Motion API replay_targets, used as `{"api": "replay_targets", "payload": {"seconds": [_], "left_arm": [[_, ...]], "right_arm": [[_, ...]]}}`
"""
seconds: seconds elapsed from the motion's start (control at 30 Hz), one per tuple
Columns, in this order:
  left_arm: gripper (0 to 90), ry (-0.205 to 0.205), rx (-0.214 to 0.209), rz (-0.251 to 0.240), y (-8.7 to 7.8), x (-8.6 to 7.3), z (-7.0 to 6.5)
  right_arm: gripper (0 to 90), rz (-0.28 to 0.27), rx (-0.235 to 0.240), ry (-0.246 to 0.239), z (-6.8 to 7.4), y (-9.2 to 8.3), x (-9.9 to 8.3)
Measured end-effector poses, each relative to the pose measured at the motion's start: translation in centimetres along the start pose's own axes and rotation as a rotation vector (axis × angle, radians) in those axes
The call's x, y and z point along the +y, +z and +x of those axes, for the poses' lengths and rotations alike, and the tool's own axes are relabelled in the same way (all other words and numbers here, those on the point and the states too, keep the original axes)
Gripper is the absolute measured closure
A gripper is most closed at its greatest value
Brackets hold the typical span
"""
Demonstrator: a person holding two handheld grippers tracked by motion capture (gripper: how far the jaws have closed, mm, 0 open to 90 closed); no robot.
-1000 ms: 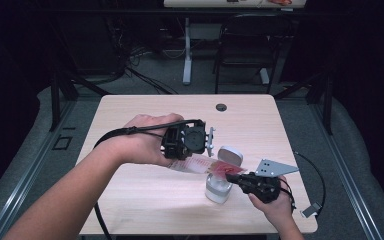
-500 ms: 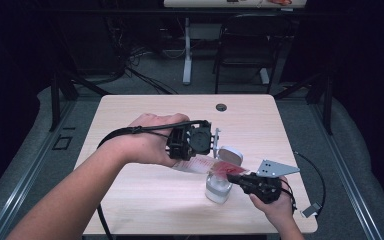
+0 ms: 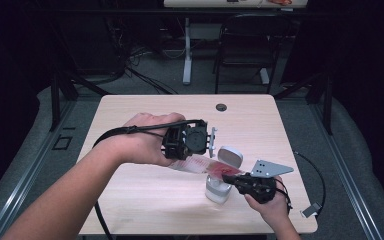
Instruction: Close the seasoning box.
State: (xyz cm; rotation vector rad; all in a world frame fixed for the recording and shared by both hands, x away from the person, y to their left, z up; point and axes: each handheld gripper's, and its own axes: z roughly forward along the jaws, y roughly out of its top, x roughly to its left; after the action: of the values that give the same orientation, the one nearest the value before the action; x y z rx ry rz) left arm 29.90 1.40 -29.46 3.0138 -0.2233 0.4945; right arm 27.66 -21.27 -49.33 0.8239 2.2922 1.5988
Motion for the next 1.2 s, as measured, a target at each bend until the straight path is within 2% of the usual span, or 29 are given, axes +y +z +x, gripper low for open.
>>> {"api": "replay_targets", "payload": {"seconds": [1.2], "left_arm": [[90.0,0.000,0.002,-0.028,-0.27,0.20,0.05]], "right_arm": [[89.5,0.002,0.010,0.010,0.04,0.57,-0.21]]}}
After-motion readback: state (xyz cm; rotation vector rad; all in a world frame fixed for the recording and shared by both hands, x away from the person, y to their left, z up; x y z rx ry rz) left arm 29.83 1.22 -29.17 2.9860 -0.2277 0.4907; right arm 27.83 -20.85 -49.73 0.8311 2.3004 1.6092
